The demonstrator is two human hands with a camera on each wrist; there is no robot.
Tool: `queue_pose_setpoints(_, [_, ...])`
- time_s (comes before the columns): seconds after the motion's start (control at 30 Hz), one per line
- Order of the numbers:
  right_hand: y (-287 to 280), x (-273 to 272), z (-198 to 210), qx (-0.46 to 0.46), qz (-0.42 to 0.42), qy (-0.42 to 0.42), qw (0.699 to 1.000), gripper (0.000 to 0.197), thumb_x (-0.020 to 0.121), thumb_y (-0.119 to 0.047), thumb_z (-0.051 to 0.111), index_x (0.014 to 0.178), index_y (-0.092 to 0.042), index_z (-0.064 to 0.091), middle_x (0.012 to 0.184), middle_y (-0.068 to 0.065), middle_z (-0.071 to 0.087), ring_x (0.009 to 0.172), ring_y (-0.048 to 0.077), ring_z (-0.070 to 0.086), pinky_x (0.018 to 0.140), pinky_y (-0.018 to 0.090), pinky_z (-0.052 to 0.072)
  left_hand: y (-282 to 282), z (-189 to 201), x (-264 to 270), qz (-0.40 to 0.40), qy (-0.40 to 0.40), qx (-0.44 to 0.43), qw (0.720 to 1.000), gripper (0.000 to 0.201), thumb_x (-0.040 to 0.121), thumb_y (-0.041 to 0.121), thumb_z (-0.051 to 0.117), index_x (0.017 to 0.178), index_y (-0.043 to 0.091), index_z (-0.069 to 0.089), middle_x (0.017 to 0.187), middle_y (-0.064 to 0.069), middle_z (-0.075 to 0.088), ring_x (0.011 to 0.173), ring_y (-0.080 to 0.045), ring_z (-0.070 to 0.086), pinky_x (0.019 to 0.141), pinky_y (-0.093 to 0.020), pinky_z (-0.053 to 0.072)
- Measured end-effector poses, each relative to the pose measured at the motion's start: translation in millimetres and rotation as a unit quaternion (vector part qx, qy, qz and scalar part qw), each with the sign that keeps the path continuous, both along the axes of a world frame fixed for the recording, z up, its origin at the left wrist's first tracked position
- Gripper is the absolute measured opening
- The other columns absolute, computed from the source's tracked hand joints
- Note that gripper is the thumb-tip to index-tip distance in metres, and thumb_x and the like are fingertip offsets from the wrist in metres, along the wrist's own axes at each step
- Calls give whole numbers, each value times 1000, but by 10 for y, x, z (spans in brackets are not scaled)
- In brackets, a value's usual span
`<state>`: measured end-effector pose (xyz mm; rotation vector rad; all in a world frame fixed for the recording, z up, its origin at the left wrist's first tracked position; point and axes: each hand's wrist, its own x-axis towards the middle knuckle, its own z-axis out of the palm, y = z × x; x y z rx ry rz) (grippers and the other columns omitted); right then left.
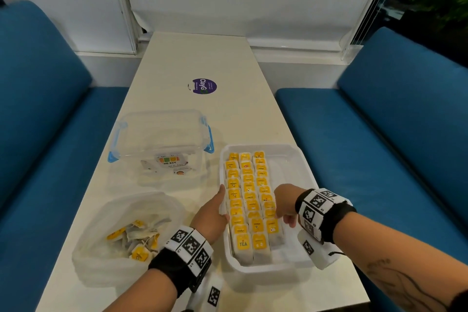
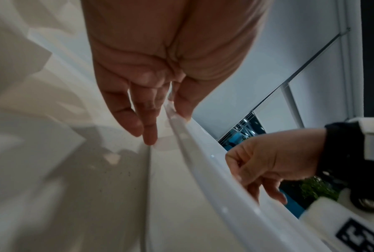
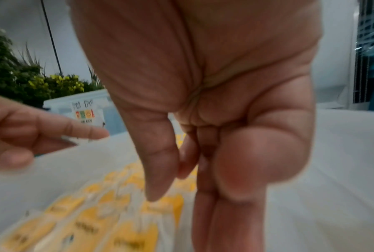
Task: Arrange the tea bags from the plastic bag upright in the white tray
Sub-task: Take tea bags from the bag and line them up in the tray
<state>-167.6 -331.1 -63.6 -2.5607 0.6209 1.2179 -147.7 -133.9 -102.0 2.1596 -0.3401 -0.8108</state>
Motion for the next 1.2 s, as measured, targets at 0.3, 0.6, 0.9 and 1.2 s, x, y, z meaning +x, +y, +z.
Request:
queue_pose_setpoints(0.3, [187, 1, 532, 101, -61, -199, 973, 16, 93, -26, 55, 92, -10, 55, 78, 4, 61, 65, 16, 59, 50, 25, 45, -82, 380, -89, -21, -141, 63, 988, 63, 92, 22, 53, 147, 25, 23, 157, -4, 8, 143, -23, 18, 112, -31, 22])
queue_pose_setpoints(0.6, [1246, 178, 574, 305, -13, -417, 856, 15, 82, -8, 63, 78, -20, 54, 73, 3, 59, 65, 14, 57, 46, 9, 40, 672, 916, -58, 119, -290, -30, 949, 34, 87, 15, 58, 120, 25, 57, 127, 5, 46, 116, -12, 48, 93, -19, 37])
queue_pose_setpoints(0.9, [2207, 332, 319, 173, 309, -289, 890, 27, 86, -3, 51, 110, -10, 61, 114, 8, 62, 104, 23, 57, 88, 30, 47, 1716, 617, -223, 234, -272, 194, 913, 14, 86, 24, 60, 94, 31, 69, 148, 1, 31, 134, -21, 28, 106, -36, 25])
queue_pose_setpoints(1.2, [2571, 187, 68, 5, 443, -167, 881, 58, 87, -25, 58, 139, -17, 34, 131, 14, 46, 110, 33, 56, 88, 38, 47, 1754, 317, -296, 149, -145, 293, 933, 66, 86, 9, 49, 140, 42, 29, 156, -9, -11, 129, -31, 35, 97, -40, 43])
